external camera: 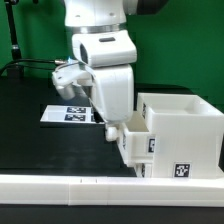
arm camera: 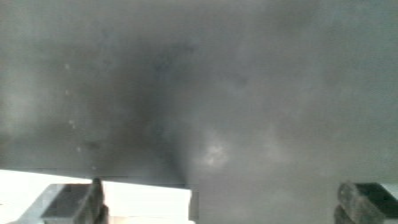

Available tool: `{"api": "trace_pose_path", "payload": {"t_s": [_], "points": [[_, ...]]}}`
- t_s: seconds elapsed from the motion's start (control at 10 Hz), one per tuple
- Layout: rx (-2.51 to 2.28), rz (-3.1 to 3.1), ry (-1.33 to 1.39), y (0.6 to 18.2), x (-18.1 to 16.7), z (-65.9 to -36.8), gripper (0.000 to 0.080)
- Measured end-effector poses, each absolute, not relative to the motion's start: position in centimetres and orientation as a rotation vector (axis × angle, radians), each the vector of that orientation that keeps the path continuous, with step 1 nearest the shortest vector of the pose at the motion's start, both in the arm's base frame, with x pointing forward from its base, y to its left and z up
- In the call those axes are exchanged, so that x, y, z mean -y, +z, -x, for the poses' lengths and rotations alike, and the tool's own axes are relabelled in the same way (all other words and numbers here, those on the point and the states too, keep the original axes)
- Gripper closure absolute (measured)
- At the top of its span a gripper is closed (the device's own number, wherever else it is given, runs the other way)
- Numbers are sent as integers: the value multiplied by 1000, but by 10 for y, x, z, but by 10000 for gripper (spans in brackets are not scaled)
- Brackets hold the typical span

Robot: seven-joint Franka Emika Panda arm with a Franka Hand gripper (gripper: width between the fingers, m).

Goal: Assemble drawer

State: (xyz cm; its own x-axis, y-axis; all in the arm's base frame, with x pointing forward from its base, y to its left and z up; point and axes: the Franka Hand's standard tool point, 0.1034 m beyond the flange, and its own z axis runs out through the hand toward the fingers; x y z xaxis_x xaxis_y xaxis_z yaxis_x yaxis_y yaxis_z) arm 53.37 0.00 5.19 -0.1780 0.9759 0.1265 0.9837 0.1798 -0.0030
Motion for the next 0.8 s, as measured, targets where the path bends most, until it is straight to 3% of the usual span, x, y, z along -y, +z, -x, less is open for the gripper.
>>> {"api": "trace_pose_path", "payload": {"t_s": [0.8], "points": [[2208,2077,-54,52,-25,-531,151]]}}
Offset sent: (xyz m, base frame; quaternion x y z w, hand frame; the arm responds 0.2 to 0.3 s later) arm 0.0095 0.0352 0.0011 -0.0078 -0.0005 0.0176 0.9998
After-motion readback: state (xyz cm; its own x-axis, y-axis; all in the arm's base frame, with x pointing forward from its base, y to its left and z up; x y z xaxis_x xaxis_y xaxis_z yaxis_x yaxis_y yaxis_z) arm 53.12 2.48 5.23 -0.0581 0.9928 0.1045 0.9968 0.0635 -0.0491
